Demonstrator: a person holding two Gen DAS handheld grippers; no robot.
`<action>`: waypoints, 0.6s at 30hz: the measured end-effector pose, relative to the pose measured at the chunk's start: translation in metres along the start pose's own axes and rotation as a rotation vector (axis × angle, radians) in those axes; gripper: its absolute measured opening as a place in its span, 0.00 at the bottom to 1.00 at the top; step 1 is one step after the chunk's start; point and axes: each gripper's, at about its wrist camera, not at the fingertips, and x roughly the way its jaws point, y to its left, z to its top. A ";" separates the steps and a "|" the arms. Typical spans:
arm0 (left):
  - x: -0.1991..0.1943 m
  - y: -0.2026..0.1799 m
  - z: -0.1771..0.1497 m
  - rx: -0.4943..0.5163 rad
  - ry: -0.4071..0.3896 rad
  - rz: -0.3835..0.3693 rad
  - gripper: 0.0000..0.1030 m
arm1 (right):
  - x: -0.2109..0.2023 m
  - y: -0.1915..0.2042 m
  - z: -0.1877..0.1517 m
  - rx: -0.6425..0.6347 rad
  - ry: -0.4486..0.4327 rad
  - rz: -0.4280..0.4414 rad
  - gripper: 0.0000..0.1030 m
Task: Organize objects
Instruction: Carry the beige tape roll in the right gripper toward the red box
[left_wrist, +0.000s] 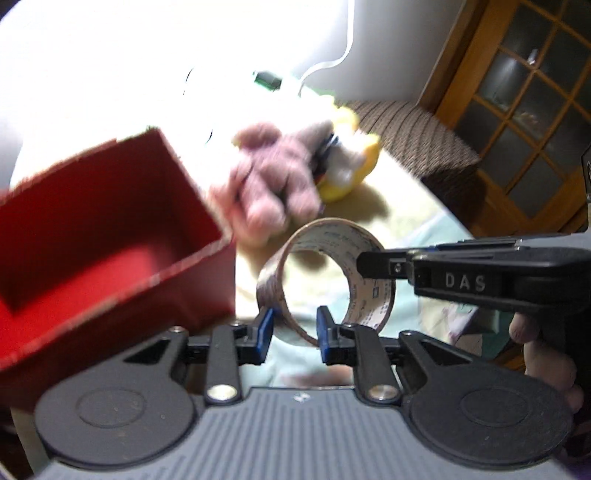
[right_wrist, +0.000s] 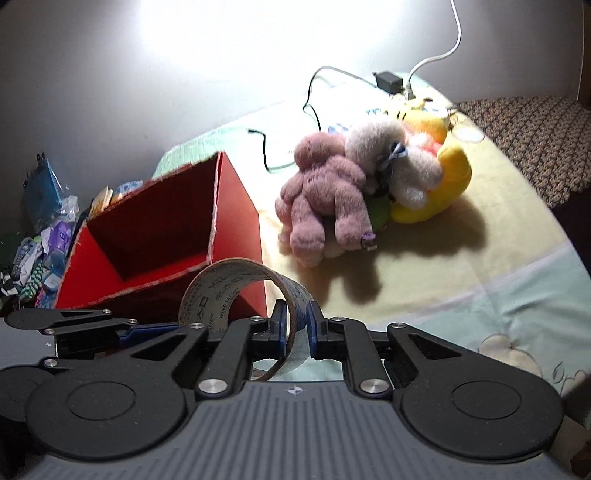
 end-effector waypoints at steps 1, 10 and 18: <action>-0.005 0.000 0.006 0.004 -0.019 -0.008 0.17 | -0.007 0.001 0.007 0.000 -0.031 0.011 0.13; -0.061 0.047 0.052 -0.062 -0.206 0.048 0.17 | -0.007 0.046 0.064 -0.096 -0.198 0.115 0.14; -0.025 0.128 0.055 -0.215 -0.165 0.182 0.17 | 0.074 0.099 0.082 -0.208 -0.068 0.171 0.14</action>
